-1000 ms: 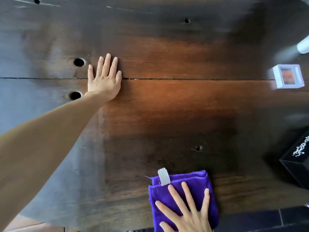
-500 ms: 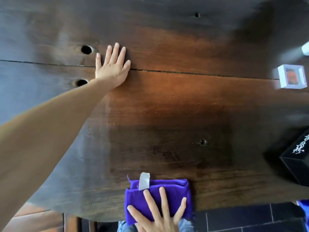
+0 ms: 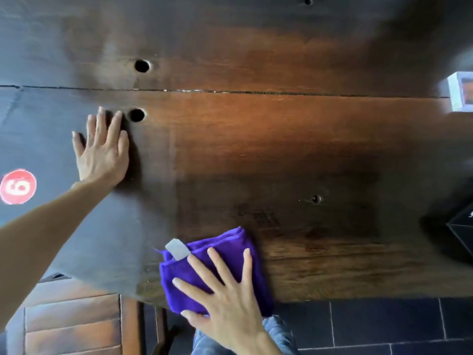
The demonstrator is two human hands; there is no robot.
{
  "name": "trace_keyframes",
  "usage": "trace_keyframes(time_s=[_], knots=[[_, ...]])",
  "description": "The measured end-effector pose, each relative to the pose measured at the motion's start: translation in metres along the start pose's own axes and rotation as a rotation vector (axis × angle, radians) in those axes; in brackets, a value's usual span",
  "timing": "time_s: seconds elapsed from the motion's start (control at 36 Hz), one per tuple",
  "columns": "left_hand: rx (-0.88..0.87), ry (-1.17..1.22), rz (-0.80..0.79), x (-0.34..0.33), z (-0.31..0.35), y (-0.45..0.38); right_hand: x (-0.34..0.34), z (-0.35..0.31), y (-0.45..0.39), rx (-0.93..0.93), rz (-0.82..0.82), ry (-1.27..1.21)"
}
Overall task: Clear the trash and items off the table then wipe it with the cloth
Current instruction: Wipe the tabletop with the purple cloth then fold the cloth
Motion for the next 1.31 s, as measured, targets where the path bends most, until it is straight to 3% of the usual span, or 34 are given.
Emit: trace_keyframes(time_s=[0.03, 0.11, 0.22, 0.33, 0.42, 0.58, 0.81, 1.31], knots=[[0.004, -0.01, 0.001, -0.002, -0.004, 0.005, 0.004, 0.011, 0.011, -0.042, 0.121, 0.12], [0.015, -0.02, 0.009, -0.004, -0.005, 0.009, 0.02, 0.051, 0.031, -0.051, -0.078, 0.208], [0.038, -0.023, 0.029, -0.006, -0.003, 0.011, 0.038, 0.108, 0.073, -0.066, -0.081, 0.291], [0.036, -0.011, 0.055, -0.005, -0.004, 0.011, 0.047, 0.127, 0.087, 0.014, -0.179, 0.418], [0.038, -0.003, 0.08, -0.006, -0.005, 0.011, 0.047, 0.128, 0.082, 0.072, -0.122, 0.47], [0.027, -0.004, 0.083, -0.008, -0.005, 0.01, 0.028, 0.077, 0.04, 0.121, -0.118, 0.384], [-0.002, -0.015, 0.099, -0.005, -0.006, 0.008, 0.005, 0.003, -0.041, -0.102, -0.077, 0.216], [-0.022, 0.029, 0.111, -0.012, -0.012, 0.007, 0.064, 0.053, -0.208, -0.2, 0.035, 0.355]])
Point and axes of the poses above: each hand's wrist, its own y-axis away from the middle knuckle, its own x-axis out of the back of the hand, z = x × y, the point moved 1 cm from there along -y, towards the middle knuckle
